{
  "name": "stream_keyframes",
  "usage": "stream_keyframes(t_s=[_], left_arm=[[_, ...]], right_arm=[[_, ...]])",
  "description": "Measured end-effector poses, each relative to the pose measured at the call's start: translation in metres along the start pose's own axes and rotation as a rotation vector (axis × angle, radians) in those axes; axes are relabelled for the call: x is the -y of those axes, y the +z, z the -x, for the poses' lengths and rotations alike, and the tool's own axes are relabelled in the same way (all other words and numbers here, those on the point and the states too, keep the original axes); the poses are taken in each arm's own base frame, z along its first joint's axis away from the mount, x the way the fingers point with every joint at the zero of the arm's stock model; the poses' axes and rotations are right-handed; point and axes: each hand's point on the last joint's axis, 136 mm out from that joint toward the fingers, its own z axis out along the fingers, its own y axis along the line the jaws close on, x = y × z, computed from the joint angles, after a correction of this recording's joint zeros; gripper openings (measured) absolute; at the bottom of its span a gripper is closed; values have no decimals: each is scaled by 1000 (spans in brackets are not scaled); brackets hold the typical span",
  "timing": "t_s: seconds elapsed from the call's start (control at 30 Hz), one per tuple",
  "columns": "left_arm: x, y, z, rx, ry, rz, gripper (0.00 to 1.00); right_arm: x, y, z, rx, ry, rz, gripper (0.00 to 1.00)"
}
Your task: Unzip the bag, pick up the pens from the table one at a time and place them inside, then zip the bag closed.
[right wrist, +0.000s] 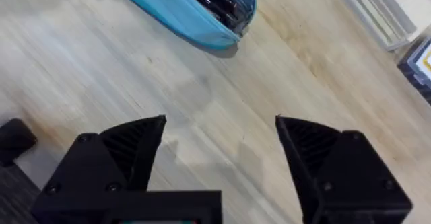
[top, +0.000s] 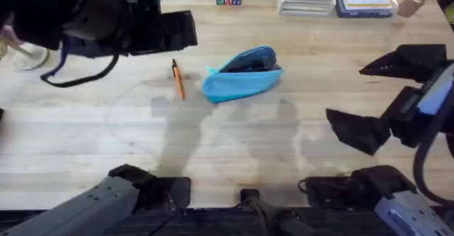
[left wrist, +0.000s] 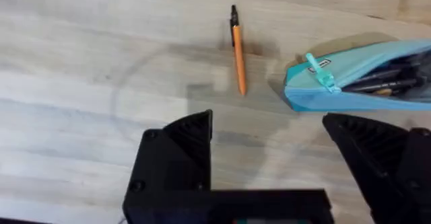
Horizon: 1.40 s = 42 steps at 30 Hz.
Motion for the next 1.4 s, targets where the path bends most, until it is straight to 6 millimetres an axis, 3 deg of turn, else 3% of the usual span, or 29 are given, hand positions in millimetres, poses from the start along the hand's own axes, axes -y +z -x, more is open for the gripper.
stream_keyframes(t_s=[0.17, 0.53, 0.73, 1.2, 1.4], left_arm=[[-7, 22, -19, -60, -107, 41, 993], [-6, 65, -39, -87, -176, 58, 993], [-2, 80, -31, -85, -194, 59, 993], [-1, 137, -34, -224, -203, 91, 993], [-10, 155, -34, -276, -225, 77, 994]], right_arm=[[0, 0, 0, 0, 0, 0, 996], [0, 0, 0, 0, 0, 0, 997], [0, 0, 0, 0, 0, 0, 997], [0, 0, 0, 0, 0, 0, 996], [0, 0, 0, 0, 0, 0, 997]])
